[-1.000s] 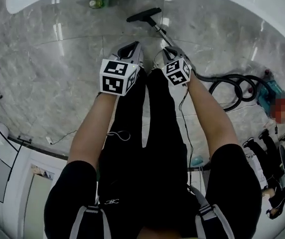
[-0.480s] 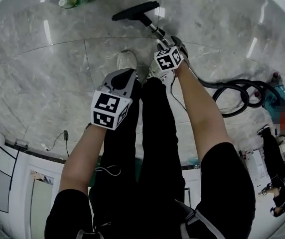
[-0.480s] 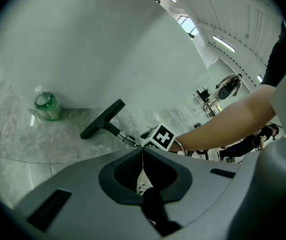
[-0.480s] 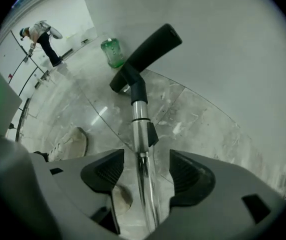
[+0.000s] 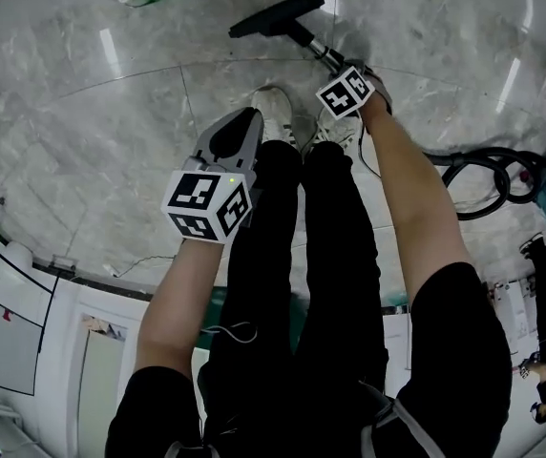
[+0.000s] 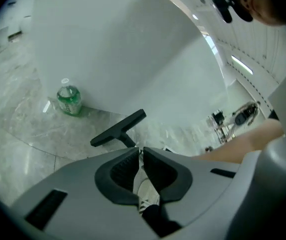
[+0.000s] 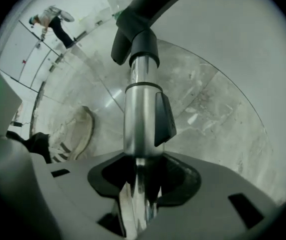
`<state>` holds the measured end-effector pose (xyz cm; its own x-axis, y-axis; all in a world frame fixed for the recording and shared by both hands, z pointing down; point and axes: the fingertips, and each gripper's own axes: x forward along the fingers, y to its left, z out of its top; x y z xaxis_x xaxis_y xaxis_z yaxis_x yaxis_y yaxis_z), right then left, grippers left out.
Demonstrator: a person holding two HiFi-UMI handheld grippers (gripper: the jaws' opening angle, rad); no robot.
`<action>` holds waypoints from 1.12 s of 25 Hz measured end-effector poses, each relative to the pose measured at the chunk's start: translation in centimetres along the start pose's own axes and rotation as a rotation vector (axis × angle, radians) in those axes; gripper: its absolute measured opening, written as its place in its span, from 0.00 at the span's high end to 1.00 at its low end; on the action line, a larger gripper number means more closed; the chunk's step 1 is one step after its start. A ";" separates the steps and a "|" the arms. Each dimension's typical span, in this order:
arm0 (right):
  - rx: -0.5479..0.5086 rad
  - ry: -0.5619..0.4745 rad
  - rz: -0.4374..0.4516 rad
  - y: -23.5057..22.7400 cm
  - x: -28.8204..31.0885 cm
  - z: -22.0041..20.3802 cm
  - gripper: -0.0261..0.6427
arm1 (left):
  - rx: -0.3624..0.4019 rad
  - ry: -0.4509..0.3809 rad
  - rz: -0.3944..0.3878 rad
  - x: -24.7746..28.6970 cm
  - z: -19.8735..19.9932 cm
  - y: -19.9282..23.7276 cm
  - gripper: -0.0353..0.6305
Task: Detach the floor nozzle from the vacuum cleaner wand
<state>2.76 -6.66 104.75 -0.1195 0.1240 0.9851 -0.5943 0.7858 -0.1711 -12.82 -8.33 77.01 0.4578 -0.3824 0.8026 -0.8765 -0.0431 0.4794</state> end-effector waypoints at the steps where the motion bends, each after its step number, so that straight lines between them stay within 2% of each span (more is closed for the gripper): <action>1: -0.017 -0.025 0.031 1.0 -1.0 0.3 0.71 | -0.051 -0.018 0.001 0.0 0.4 0.3 0.93; 3: -0.042 -0.073 0.069 2.7 -3.4 0.7 0.71 | -0.176 -0.042 -0.023 0.2 0.9 0.5 0.87; 5: -0.048 -0.117 0.084 3.8 -6.1 1.1 0.71 | -0.346 -0.073 -0.070 0.5 1.1 0.1 0.62; 7: -0.046 -0.165 0.090 4.3 -8.8 2.0 0.71 | -0.475 -0.114 -0.099 0.7 1.4 -0.4 0.55; 8: -0.047 -0.193 0.094 4.6 -10.3 2.6 0.71 | -0.495 -0.129 -0.101 0.7 1.4 -0.7 0.54; 12: -0.064 -0.304 0.144 7.5 -16.8 4.5 0.71 | -0.469 -0.158 -0.092 0.1 1.7 -1.7 0.53; 15: -0.086 -0.378 0.197 10.0 -21.2 5.6 0.71 | -0.457 -0.215 -0.110 -0.3 3.4 -2.2 0.50; 20: -0.155 -0.418 0.389 15.1 -26.7 4.1 0.71 | -0.407 -0.339 -0.147 -2.0 7.2 -4.0 0.49; 21: -0.150 -0.419 0.434 15.7 -27.6 3.7 0.71 | -0.399 -0.361 -0.178 -2.4 7.8 -4.8 0.49; 23: -0.139 -0.411 0.529 16.3 -28.8 3.0 0.71 | -0.407 -0.402 -0.302 -3.4 8.8 -6.8 0.50; 24: -0.147 -0.402 0.574 16.4 -29.2 2.7 0.71 | -0.401 -0.424 -0.354 -4.0 9.1 -7.7 0.57; 26: -0.190 -0.390 0.636 16.9 -29.6 2.6 0.71 | -0.335 -0.460 -0.362 -4.7 9.3 -8.5 0.82; 28: -0.211 -0.400 0.681 17.7 -29.6 3.0 0.71 | -0.274 -0.486 -0.364 -5.5 9.8 -9.6 0.83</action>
<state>-6.66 1.77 72.45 -0.6989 0.4213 0.5780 -0.1315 0.7186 -0.6828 -8.40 -14.82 64.58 0.5416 -0.7635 0.3518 -0.5797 -0.0361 0.8140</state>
